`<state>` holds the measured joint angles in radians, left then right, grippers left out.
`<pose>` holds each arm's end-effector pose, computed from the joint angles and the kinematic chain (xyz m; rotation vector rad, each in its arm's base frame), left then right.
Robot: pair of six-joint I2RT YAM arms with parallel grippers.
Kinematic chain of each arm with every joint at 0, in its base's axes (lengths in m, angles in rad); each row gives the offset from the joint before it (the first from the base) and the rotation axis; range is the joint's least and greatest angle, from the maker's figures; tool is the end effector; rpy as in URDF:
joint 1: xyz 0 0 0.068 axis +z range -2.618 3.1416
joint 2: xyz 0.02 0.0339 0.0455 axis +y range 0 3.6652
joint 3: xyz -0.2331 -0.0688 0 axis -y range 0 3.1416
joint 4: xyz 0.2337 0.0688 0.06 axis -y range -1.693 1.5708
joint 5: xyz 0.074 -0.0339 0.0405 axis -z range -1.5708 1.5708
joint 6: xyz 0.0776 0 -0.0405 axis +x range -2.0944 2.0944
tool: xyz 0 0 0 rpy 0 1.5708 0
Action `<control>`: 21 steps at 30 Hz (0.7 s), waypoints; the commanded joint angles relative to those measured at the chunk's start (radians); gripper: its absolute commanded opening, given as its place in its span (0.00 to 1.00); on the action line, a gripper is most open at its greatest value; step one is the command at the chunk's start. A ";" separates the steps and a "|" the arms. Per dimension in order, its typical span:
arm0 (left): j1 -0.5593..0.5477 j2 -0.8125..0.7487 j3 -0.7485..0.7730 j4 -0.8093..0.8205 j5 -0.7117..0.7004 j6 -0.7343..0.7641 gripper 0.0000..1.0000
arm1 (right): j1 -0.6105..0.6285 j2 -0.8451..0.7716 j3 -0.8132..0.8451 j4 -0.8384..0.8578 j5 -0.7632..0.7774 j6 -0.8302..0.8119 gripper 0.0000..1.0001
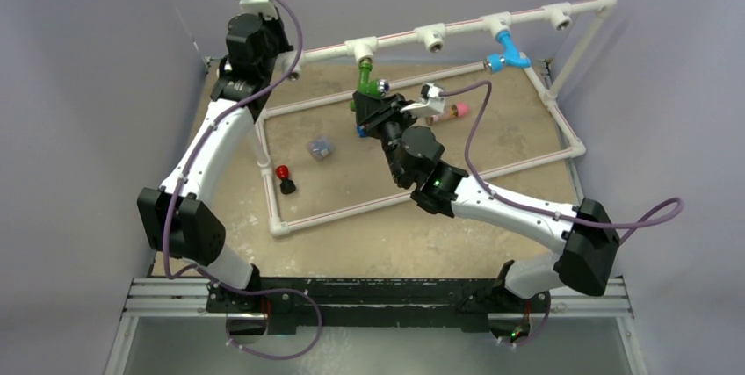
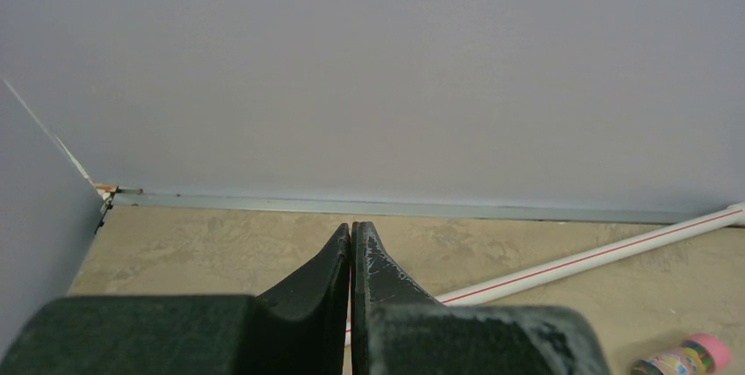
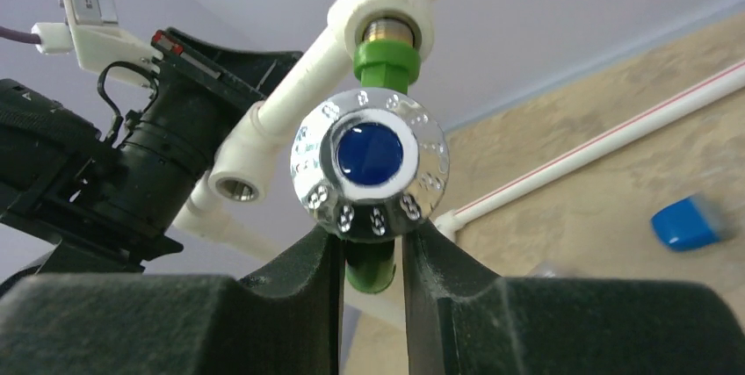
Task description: Install the water faucets
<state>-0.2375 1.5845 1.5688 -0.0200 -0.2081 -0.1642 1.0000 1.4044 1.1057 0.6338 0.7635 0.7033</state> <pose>0.4000 -0.0803 0.3976 -0.1025 1.6043 -0.1442 0.2317 0.2615 0.3747 0.4997 1.3043 0.9659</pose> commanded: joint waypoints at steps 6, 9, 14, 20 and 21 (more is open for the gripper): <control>-0.042 0.068 -0.064 -0.213 0.081 -0.018 0.00 | -0.029 -0.003 -0.020 0.070 -0.065 0.297 0.00; -0.041 0.066 -0.064 -0.213 0.084 -0.020 0.00 | -0.031 -0.023 -0.017 0.068 -0.053 0.255 0.00; -0.042 0.064 -0.065 -0.215 0.085 -0.020 0.00 | -0.053 -0.051 0.010 -0.020 -0.074 0.205 0.00; -0.042 0.065 -0.069 -0.212 0.089 -0.020 0.00 | -0.114 -0.089 0.052 -0.137 -0.158 0.088 0.00; -0.041 0.066 -0.069 -0.211 0.090 -0.021 0.00 | -0.124 -0.094 0.058 -0.157 -0.171 0.074 0.00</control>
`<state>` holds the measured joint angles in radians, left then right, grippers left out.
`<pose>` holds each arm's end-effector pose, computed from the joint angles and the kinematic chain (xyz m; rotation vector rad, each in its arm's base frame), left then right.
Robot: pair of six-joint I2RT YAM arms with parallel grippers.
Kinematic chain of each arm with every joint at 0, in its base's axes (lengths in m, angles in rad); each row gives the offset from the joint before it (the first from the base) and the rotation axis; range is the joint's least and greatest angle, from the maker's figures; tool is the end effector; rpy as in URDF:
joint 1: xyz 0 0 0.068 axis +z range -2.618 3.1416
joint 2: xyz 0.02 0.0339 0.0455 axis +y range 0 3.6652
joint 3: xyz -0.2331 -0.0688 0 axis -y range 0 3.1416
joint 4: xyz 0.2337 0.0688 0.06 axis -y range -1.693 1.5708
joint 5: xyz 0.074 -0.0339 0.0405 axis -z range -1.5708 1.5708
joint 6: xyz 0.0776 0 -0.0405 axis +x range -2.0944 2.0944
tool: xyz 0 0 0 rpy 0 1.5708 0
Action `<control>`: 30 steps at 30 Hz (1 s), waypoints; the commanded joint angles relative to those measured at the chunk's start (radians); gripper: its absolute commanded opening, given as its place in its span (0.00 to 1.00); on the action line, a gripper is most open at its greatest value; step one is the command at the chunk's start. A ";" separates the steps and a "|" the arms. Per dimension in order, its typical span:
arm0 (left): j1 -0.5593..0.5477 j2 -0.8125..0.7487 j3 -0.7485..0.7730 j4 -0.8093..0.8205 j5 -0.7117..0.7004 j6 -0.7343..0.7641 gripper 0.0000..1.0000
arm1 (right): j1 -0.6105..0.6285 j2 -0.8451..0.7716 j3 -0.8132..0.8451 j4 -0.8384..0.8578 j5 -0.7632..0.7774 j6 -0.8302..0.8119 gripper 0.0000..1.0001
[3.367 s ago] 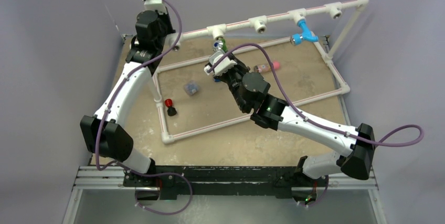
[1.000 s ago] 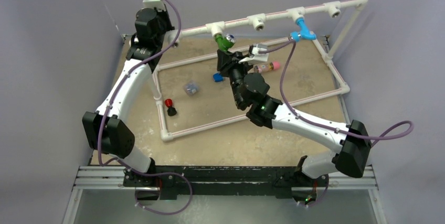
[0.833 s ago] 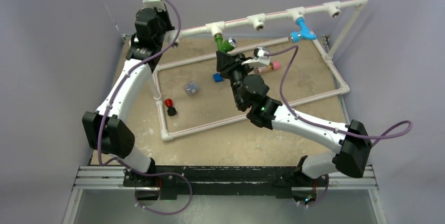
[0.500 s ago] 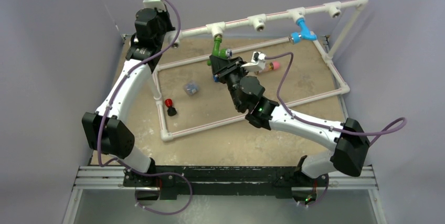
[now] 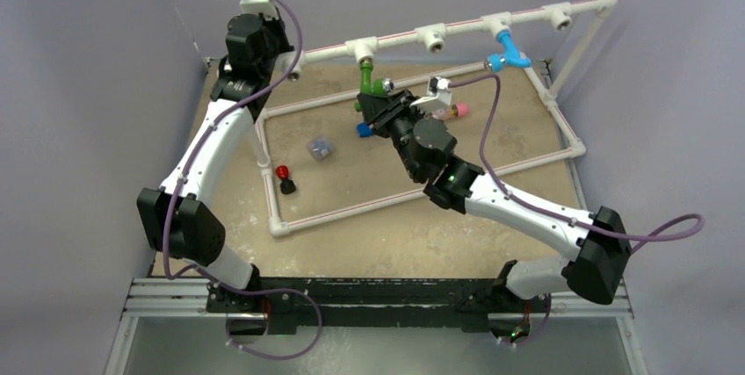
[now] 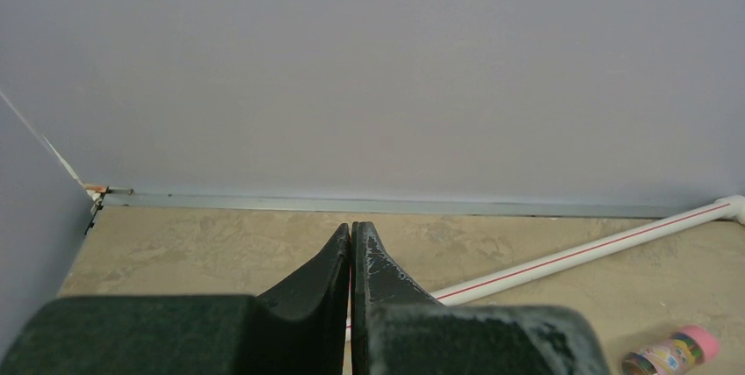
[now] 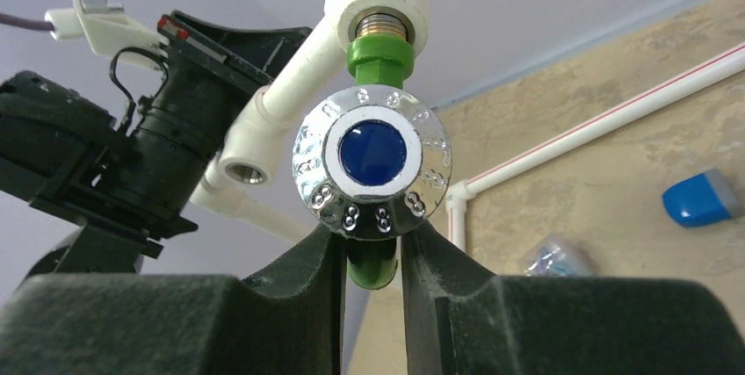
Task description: Install the water faucets
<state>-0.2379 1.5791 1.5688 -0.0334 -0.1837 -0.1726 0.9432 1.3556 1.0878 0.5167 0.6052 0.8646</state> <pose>0.3983 -0.0820 0.3976 -0.0893 1.6139 -0.1689 0.2383 0.2534 0.3712 0.4896 1.3733 1.1058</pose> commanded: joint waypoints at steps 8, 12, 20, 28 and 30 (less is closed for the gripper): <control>-0.041 0.083 -0.062 -0.203 0.070 -0.013 0.00 | -0.094 -0.068 0.129 -0.116 -0.065 -0.172 0.00; -0.041 0.085 -0.062 -0.203 0.070 -0.013 0.00 | -0.094 -0.063 0.169 -0.137 -0.085 -0.180 0.00; -0.041 0.088 -0.059 -0.203 0.069 -0.010 0.00 | -0.093 -0.048 0.239 -0.159 -0.101 -0.205 0.00; -0.041 0.088 -0.059 -0.206 0.073 -0.010 0.00 | -0.094 -0.012 0.334 -0.229 -0.104 -0.361 0.00; -0.041 0.088 -0.059 -0.205 0.073 -0.010 0.00 | -0.094 0.001 0.363 -0.241 -0.102 -0.409 0.00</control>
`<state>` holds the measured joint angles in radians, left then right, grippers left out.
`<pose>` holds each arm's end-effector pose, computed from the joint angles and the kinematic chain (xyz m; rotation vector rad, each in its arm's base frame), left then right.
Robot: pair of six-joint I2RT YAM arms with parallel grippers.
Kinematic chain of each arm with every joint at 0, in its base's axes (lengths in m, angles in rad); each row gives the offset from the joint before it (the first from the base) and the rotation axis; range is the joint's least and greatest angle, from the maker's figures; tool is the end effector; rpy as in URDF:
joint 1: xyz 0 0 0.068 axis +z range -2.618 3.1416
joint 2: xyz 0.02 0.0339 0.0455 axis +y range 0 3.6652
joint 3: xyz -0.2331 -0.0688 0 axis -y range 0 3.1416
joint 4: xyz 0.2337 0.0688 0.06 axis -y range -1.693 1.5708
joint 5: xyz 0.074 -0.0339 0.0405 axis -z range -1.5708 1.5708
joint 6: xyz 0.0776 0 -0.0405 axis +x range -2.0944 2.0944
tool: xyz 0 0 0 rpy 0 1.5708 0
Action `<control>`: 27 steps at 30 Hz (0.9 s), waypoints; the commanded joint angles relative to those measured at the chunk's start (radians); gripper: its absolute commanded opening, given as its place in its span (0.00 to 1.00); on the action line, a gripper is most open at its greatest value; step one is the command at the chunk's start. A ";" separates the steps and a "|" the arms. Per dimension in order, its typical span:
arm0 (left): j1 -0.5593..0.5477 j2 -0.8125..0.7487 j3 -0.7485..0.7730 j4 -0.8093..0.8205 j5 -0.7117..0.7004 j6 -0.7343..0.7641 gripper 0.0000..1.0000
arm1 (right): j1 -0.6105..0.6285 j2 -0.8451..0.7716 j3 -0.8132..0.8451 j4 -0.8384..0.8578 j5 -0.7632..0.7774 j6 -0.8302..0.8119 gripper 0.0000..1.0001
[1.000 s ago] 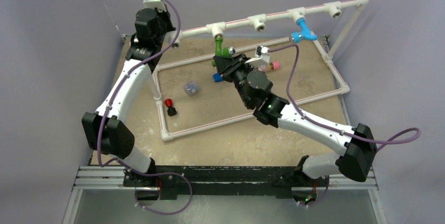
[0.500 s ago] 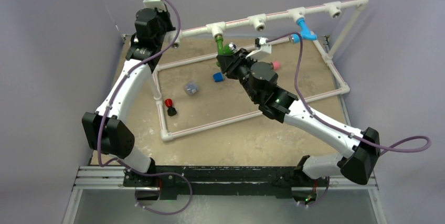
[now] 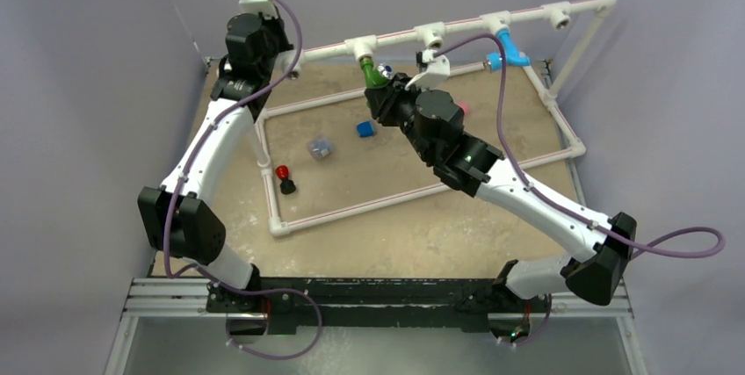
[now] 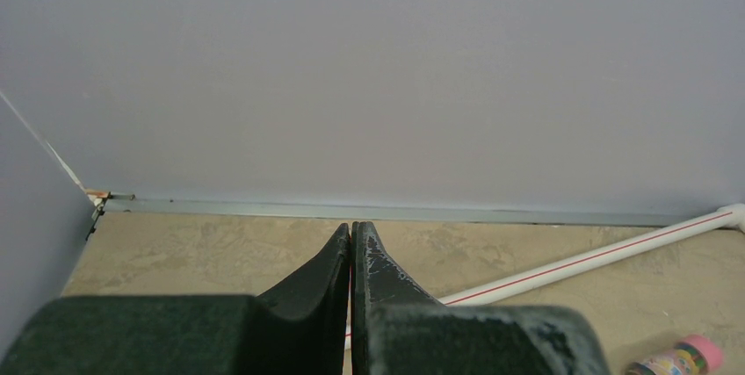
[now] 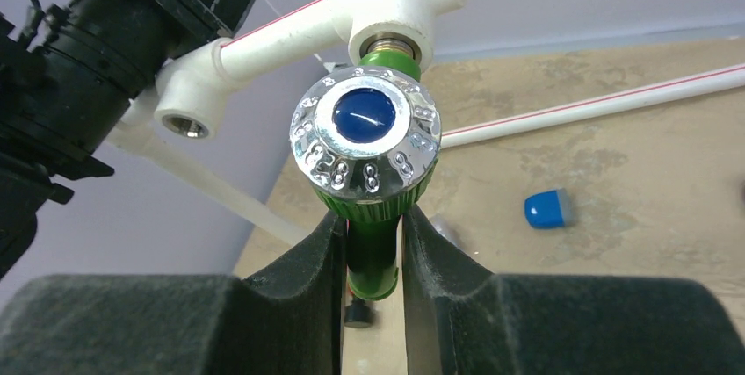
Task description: Install the water faucets
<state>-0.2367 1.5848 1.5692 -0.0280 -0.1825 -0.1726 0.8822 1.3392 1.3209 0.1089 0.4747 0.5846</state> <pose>0.4000 -0.0820 0.3964 -0.0894 1.6138 -0.1690 0.2458 0.2428 0.4090 0.1700 1.5376 0.8274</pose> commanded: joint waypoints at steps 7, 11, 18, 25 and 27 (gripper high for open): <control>-0.042 0.084 -0.060 -0.215 0.078 -0.014 0.00 | -0.030 0.096 0.269 0.071 0.051 -0.305 0.00; -0.042 0.085 -0.060 -0.215 0.083 -0.016 0.00 | -0.023 0.112 0.299 0.046 0.060 -0.418 0.00; -0.042 0.087 -0.054 -0.219 0.085 -0.018 0.00 | 0.011 0.148 0.337 0.003 0.092 -0.568 0.00; -0.042 0.093 -0.048 -0.223 0.090 -0.018 0.00 | 0.058 0.184 0.351 0.024 0.147 -0.628 0.00; -0.042 0.093 -0.049 -0.223 0.090 -0.018 0.00 | 0.056 0.166 0.327 0.027 0.102 -0.533 0.00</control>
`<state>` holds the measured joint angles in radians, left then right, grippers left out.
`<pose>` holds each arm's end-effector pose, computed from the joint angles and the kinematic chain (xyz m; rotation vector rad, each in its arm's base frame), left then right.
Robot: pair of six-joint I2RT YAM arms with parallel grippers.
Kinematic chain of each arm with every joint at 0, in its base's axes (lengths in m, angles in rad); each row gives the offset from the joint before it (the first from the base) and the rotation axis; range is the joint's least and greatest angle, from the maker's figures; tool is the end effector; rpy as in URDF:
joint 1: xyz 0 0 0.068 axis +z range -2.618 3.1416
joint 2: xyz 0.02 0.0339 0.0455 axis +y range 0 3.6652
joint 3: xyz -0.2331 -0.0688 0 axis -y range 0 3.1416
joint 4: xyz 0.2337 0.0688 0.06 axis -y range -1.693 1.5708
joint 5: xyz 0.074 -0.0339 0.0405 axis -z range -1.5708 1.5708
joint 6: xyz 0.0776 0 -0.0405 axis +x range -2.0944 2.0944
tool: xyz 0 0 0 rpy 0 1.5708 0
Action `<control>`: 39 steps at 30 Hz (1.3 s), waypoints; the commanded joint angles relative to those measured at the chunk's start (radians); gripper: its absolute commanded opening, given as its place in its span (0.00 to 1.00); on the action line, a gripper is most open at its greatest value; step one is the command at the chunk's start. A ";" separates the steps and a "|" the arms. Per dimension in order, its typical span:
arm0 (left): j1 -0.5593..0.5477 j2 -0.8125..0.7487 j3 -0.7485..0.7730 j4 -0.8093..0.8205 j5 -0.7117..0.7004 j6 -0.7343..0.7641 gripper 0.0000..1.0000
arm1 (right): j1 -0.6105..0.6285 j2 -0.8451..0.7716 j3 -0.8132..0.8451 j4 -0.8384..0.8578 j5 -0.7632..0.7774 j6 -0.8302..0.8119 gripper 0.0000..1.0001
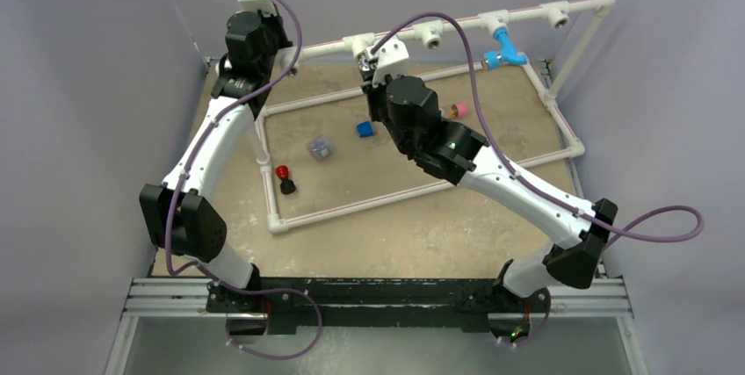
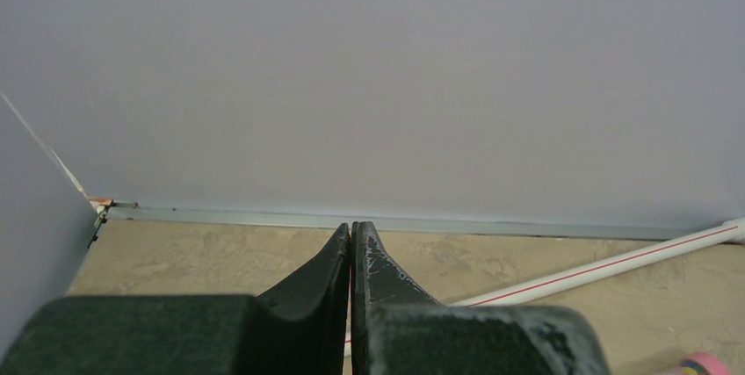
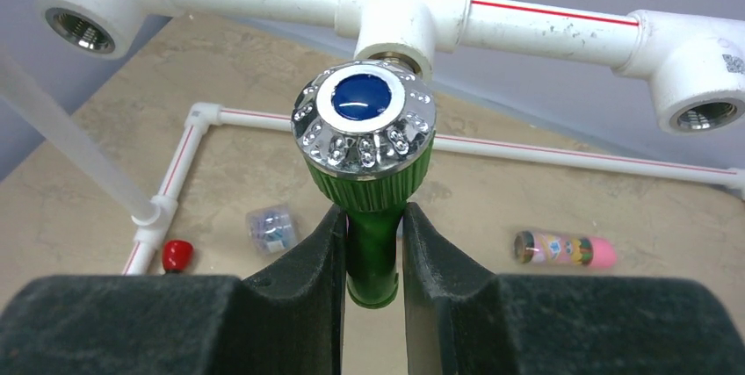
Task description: Install the water faucets
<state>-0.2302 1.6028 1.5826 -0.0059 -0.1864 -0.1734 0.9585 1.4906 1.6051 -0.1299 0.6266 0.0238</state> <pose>0.4049 -0.0801 0.3978 -0.0997 1.5958 -0.1651 0.2461 0.2713 0.4301 -0.2510 1.5698 0.2707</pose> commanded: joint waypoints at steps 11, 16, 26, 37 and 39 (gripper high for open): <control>-0.049 0.064 -0.065 -0.246 0.094 -0.015 0.00 | -0.112 -0.098 -0.199 0.436 -0.147 0.559 0.00; -0.049 0.058 -0.069 -0.246 0.096 -0.016 0.00 | -0.150 -0.129 -0.283 0.506 -0.185 0.745 0.00; -0.049 0.057 -0.069 -0.247 0.096 -0.017 0.00 | -0.153 -0.129 -0.433 0.676 -0.241 1.128 0.00; -0.049 0.064 -0.066 -0.247 0.111 -0.021 0.00 | -0.153 -0.127 -0.475 0.776 -0.235 1.391 0.00; -0.049 0.064 -0.064 -0.248 0.112 -0.023 0.00 | -0.153 -0.126 -0.465 0.770 -0.234 1.408 0.00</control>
<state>-0.2302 1.6020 1.5833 -0.0013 -0.1783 -0.1741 0.8223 1.3285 1.0988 0.4732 0.3927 1.2518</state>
